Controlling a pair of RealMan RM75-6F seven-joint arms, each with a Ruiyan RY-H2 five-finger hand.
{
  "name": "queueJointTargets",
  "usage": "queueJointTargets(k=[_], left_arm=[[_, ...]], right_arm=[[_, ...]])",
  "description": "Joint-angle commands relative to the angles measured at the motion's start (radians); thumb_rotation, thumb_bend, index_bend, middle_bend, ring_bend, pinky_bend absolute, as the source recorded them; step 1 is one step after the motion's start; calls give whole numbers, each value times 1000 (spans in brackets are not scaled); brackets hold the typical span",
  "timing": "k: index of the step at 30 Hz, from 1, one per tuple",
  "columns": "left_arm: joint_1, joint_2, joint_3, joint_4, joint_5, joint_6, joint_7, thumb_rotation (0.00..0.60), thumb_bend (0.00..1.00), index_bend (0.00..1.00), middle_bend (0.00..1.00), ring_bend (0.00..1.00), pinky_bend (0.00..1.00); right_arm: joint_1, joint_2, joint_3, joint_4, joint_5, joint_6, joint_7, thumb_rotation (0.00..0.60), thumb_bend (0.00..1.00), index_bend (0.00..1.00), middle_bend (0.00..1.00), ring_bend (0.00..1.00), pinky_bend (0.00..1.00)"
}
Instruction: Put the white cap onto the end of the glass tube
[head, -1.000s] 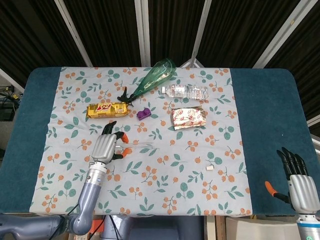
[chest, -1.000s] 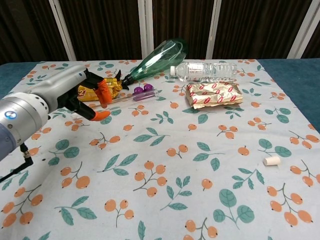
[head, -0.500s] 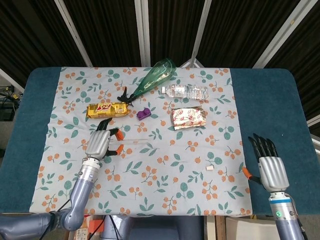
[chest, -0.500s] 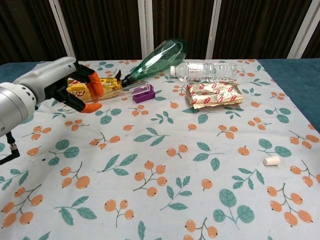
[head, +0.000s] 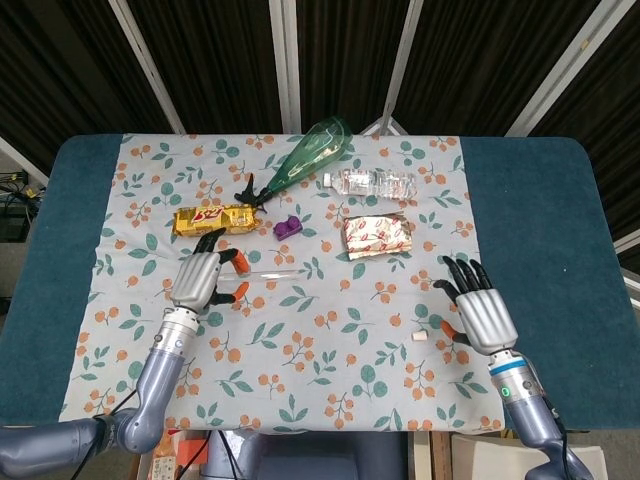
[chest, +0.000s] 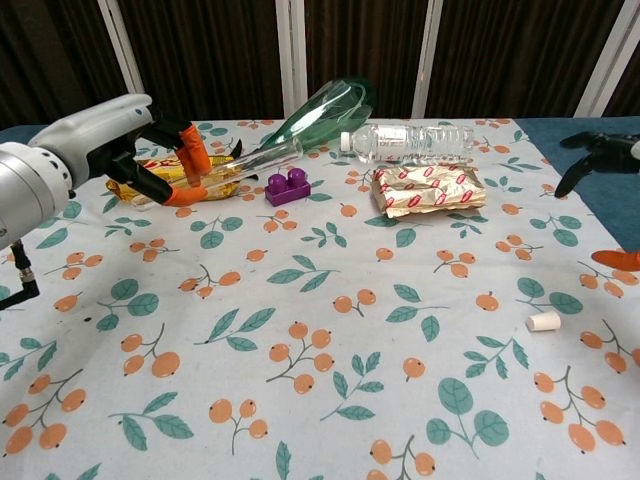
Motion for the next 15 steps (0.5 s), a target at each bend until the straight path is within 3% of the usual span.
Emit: queueJointTargets(k=[1,15], left_arm=[[2,10,3,-11,7,0,-5,600,550,618,513,62,0],[-4,19,4,-41,2,15,23,600,549,618,513,62,0]], right_arm=[[15,-21,-25,36,-10,-23,5,600,310,331,48,0,0],[36,-92,-70,146,-2,-59,32,600,311,398,58,0,0]])
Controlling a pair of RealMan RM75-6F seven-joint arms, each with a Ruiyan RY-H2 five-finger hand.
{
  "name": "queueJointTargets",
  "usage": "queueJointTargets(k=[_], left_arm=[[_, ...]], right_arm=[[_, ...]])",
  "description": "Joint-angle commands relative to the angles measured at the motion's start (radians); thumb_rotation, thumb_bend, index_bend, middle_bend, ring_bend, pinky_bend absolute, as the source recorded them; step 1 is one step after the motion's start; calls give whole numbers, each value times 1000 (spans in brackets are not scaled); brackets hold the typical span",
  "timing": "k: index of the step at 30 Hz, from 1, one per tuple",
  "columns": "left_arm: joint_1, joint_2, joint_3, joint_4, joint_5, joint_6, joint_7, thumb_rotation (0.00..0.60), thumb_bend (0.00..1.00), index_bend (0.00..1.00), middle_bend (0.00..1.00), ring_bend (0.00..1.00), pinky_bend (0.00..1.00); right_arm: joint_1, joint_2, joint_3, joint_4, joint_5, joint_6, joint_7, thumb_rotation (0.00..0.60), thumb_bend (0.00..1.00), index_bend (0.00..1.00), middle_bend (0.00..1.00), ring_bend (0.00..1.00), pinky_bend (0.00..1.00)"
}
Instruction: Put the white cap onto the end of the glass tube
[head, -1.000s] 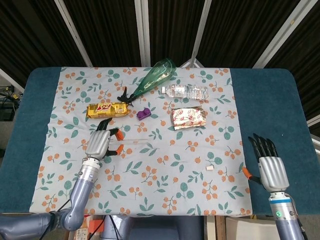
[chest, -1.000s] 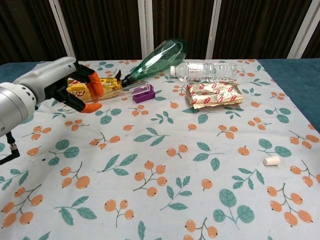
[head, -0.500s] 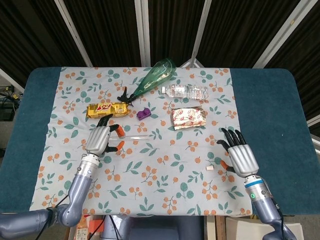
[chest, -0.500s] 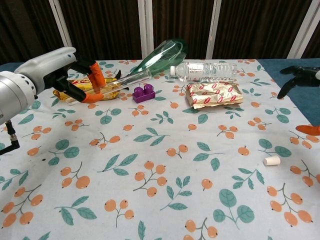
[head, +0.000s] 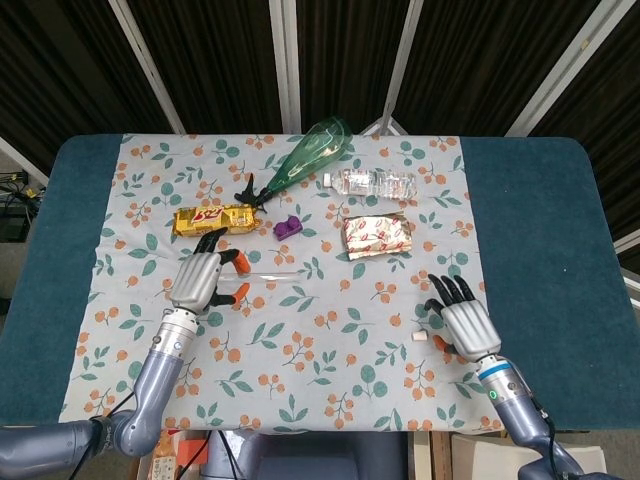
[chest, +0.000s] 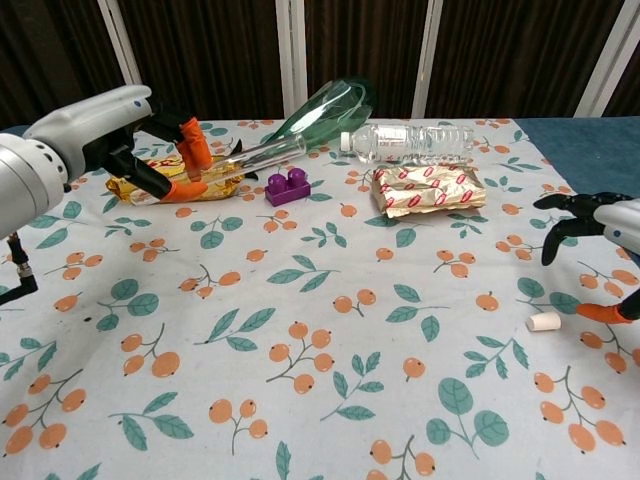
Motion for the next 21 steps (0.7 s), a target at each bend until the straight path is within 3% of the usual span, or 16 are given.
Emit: queueJointTargets(k=[1,21], left_arm=[[-1,1,-1,-5,-2,3,4,600,549,618,513,62,0],[-15,2,-4,-4,-12,11,22,600,549,618,513,62,0]], right_arm=[[4,-12,-5,13,1,-1,9,600,311,408,62,0,0],[35,-57,-47,86,-23,-30,7,600,311,450,79,0,0]])
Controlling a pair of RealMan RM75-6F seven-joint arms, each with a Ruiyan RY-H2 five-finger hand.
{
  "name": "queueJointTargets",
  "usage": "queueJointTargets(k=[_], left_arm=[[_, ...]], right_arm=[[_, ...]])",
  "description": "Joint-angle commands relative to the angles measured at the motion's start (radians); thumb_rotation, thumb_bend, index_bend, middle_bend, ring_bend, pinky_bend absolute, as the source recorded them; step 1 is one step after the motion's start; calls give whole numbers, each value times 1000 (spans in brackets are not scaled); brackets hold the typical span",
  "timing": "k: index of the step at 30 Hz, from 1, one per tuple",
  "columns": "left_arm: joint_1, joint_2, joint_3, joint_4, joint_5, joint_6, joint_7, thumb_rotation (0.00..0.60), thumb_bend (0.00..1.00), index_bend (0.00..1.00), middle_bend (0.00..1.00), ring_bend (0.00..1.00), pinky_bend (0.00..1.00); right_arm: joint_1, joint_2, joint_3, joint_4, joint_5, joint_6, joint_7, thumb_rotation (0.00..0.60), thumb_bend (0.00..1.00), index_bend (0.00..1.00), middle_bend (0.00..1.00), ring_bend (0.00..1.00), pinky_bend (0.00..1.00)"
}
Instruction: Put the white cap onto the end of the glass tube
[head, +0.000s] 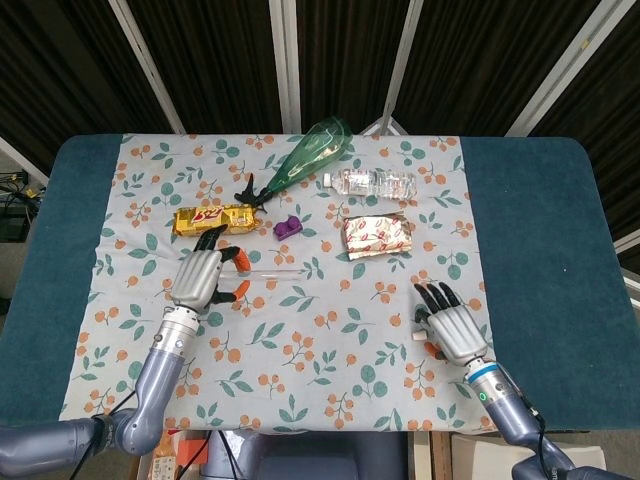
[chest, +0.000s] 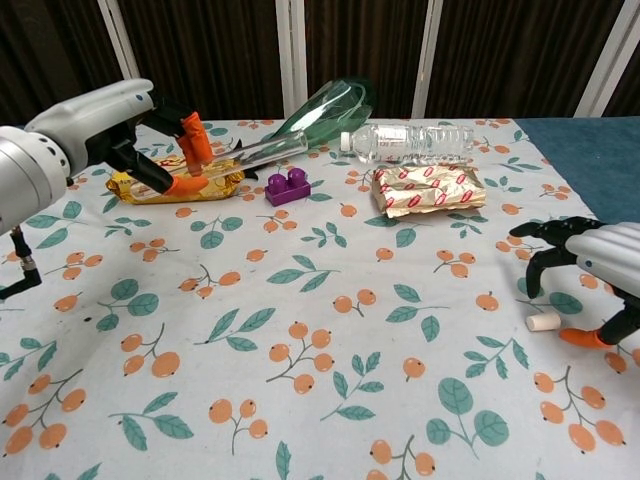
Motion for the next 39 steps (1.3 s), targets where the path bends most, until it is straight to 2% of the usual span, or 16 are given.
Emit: queueJointTargets(k=[1,34,39], left_arm=[[-1,2,-1,-2,-1,0,-1,600,549,618,513,62,0],[1,10,6,13,-2,0,-27,600,549,619,513,62,0],[2,11,7,16,-2,0,-31,600,549,618,513,62,0]], right_arm=[[0,-7,-1,7,10,-5,-1,600,311,458,81,0,0],[14,-31,-2,19,47,-5,-40,600,333,518,95,6,0],[14,-34,-5,20,50,-6,-45,600,378,540,96,9,0]])
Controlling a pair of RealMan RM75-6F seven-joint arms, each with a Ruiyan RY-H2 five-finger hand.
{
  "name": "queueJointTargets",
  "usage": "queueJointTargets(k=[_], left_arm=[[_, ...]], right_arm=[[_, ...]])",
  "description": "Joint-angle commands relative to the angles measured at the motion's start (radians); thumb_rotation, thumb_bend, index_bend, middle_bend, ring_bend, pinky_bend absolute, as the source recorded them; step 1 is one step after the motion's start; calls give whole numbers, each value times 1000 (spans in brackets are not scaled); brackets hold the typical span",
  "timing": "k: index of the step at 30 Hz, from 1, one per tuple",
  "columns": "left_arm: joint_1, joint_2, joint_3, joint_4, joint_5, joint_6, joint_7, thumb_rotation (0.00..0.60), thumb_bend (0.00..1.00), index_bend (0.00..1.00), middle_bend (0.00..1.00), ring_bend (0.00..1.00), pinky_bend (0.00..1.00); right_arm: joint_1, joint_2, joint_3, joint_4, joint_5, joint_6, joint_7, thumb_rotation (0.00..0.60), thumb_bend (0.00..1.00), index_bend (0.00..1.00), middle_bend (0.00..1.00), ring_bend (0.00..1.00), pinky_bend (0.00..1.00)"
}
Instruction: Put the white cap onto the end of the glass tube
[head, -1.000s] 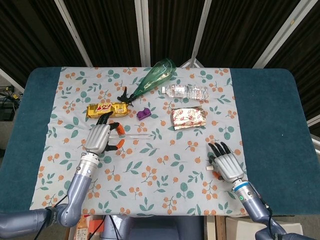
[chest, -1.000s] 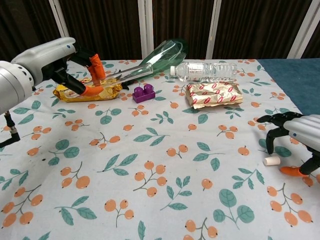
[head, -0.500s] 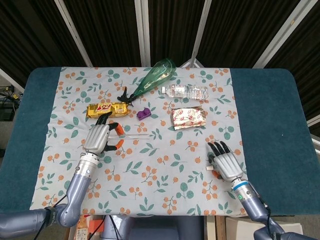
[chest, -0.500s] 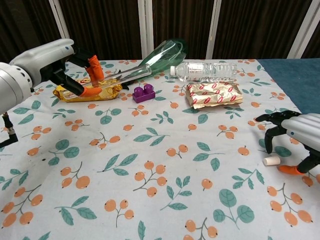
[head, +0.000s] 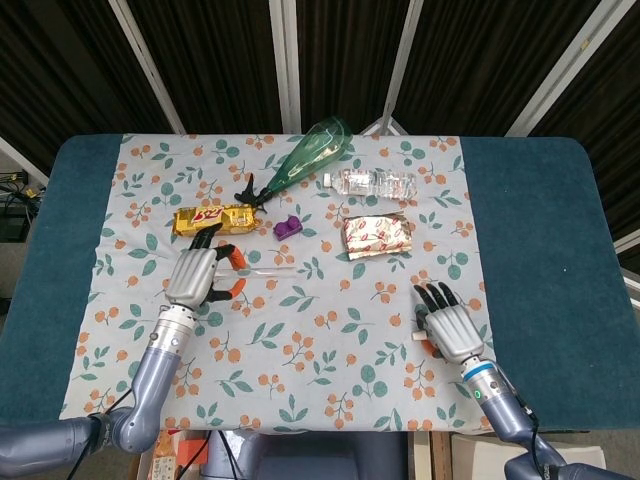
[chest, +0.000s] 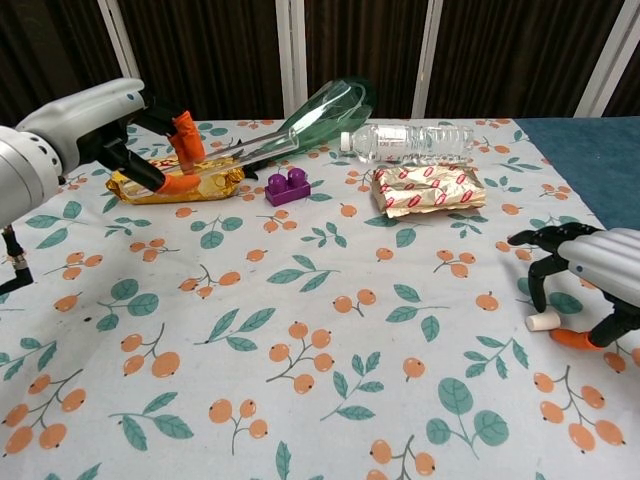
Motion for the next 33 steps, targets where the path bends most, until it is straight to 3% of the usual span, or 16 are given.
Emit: queueJointTargets(k=[1,17,24,33], left_arm=[[0,0,0,2,-1,0,-2,600,549,619,513,62,0],[-14,-15,-7,23,-4,-17,-12,600,549,619,513,62,0],[-45,-86,-31,73,-39,-49,-43,600,548,619,513,69,0],[-98,-211,-78,216,-61,-106,-147,600,548,619,513,74,0]], right_arm=[[1,-1,0,0,1,1,-2,600,387,545,96,9,0],[1,12,15,-9,-17,49,6,600,431,601,110,11,0],[7,37,68,-9,-22,111,26,600,430,602,115,11,0],[46,75,151,-18,-2,144,5,600,430,602,115,11,0]])
